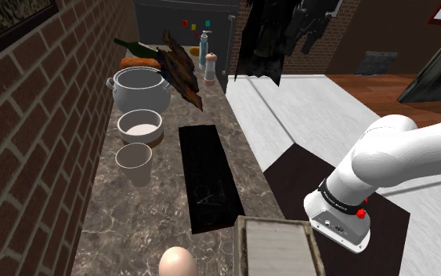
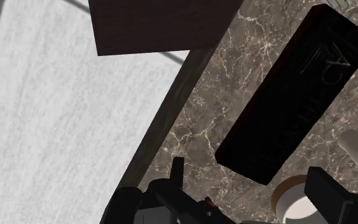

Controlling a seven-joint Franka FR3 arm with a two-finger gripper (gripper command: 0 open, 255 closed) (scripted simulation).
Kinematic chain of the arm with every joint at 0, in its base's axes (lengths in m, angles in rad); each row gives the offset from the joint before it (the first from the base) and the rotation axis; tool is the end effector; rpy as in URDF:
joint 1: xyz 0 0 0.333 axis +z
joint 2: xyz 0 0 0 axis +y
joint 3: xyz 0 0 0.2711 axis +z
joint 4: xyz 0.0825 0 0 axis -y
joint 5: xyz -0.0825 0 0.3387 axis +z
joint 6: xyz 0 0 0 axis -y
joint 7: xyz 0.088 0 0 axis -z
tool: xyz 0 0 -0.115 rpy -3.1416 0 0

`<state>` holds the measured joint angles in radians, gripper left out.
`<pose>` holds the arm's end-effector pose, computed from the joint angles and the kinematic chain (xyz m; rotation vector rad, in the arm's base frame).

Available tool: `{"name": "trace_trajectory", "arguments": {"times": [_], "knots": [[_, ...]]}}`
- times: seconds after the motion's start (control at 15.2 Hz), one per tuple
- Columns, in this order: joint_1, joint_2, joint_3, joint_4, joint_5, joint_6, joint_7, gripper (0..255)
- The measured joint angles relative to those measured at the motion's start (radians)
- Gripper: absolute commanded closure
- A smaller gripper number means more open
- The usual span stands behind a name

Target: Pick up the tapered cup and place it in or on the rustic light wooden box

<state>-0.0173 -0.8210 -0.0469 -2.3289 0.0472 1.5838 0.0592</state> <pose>0.2868 -0.0170 0.5738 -3.0531 0.1660 -0.1147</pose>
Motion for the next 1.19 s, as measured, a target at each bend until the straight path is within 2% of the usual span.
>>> {"name": "trace_trajectory", "arguments": {"times": [0.2, 0.46, 0.86, 1.19], "knots": [[0.008, 0.011, 0.023, -0.013, 0.016, 0.025, 0.023, 0], [0.03, 0.055, 0.083, -0.063, 0.058, 0.12, 0.081, 0], [0.067, 0.165, 0.187, -0.103, 0.12, 0.279, 0.18, 0], [0.09, 0.309, 0.273, -0.079, 0.152, 0.408, 0.262, 0]]}}
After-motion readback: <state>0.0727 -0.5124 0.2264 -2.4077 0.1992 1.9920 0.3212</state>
